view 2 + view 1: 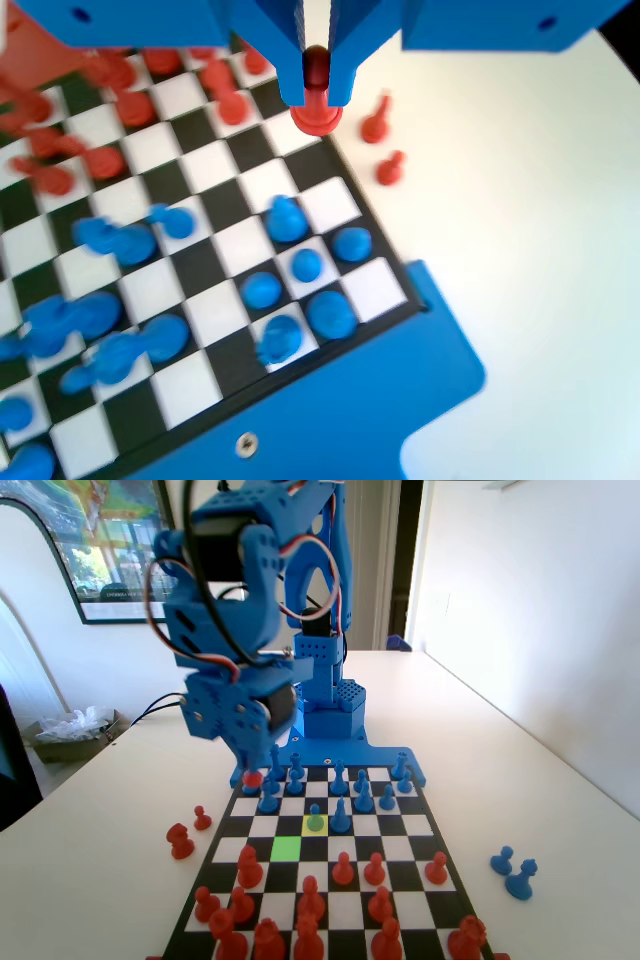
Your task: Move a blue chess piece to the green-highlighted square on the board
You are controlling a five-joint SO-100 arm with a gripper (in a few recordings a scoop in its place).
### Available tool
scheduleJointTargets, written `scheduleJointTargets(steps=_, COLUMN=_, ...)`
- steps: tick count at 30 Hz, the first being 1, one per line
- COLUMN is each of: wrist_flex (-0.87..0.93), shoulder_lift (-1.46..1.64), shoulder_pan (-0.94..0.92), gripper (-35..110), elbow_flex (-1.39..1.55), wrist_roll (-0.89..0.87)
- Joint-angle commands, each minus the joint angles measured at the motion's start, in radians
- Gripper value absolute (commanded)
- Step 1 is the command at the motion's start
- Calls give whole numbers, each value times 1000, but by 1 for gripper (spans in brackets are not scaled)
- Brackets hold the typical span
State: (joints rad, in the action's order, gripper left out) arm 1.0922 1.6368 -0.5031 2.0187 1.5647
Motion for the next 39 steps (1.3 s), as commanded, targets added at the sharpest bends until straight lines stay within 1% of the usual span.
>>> scheduleJointTargets(steps=1, wrist_flex=32, shoulder_lift=87, shoulder_pan=-103, gripper=1, elbow_flex=-41, wrist_roll=38)
scheduleJointTargets(steps=8, wrist_flex=54, shoulder_lift=66, shoulder_pan=-245, gripper=1, elbow_flex=-38, wrist_roll=72)
scheduleJointTargets(steps=13, wrist_flex=-12, shoulder_lift=6, shoulder_pan=-293, gripper=1, elbow_flex=-32, wrist_roll=78)
scheduleJointTargets(steps=18, wrist_flex=-160, shoulder_lift=-89, shoulder_pan=-282, gripper=1, elbow_flex=0, wrist_roll=75)
scheduleJointTargets(steps=23, wrist_flex=-250, shoulder_lift=-143, shoulder_pan=-241, gripper=1, elbow_flex=32, wrist_roll=71)
scheduleJointTargets(steps=30, wrist_flex=-393, shoulder_lift=-156, shoulder_pan=-219, gripper=1, elbow_flex=169, wrist_roll=114)
scheduleJointTargets(steps=39, wrist_flex=-471, shoulder_lift=-172, shoulder_pan=-230, gripper=1, elbow_flex=236, wrist_roll=156)
